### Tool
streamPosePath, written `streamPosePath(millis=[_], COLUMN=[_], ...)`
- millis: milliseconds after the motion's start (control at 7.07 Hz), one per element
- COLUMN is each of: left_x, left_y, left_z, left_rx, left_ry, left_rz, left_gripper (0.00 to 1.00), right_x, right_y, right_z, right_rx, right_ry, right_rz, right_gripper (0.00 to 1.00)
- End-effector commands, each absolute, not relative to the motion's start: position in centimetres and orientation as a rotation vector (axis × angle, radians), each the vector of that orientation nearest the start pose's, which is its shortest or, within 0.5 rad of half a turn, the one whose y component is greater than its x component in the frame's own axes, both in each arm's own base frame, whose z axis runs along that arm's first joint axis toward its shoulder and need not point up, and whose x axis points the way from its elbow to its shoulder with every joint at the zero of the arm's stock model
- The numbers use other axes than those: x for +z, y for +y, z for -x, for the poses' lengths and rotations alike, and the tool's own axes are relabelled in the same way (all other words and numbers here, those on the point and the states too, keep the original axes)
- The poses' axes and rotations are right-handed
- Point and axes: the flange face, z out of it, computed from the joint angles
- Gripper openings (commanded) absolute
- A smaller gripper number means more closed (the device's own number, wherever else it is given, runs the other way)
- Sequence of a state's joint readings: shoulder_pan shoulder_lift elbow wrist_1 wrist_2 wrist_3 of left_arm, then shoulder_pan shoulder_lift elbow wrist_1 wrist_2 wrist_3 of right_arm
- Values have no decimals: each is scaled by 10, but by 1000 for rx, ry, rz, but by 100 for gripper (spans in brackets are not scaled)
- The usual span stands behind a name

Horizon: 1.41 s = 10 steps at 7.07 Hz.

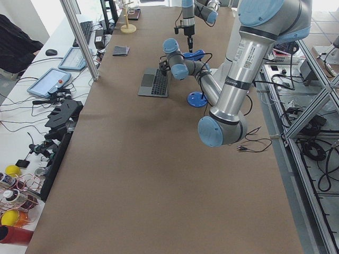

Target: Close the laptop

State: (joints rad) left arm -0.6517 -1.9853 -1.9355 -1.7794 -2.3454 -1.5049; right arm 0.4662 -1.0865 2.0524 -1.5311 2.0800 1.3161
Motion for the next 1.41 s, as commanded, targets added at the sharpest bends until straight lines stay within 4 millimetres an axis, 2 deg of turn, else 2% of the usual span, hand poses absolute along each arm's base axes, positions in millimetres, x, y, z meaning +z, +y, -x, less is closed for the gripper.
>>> streamPosePath(millis=[0, 141, 283, 566, 707, 848, 990, 1131, 1273], left_x=[225, 220, 220, 208, 208, 204, 198, 190, 194], left_y=[-402, -411, -414, -427, -430, -438, -455, -480, -499], left_z=[-419, -426, -432, -441, -444, -442, -440, -451, -467], left_rx=[-148, -166, -168, -187, -186, -196, -216, -254, -276], left_ry=[1119, 1115, 1111, 1113, 1114, 1116, 1121, 1108, 1101], left_rz=[314, 278, 279, 231, 229, 221, 208, 165, 129], left_gripper=[0, 0, 0, 0, 0, 0, 0, 0, 0], right_x=[162, 149, 142, 130, 124, 127, 132, 135, 136], right_y=[-360, -380, -394, -418, -435, -451, -471, -481, -490], right_z=[466, 476, 477, 487, 491, 494, 496, 492, 493], right_rx=[-23, -9, 4, 28, 47, 67, 87, 101, 111], right_ry=[-1079, -1122, -1138, -1129, -1122, -1107, -1105, -1104, -1099], right_rz=[52, 11, -8, -17, -23, -25, -36, -44, -46], right_gripper=[0, 0, 0, 0, 0, 0, 0, 0, 0])
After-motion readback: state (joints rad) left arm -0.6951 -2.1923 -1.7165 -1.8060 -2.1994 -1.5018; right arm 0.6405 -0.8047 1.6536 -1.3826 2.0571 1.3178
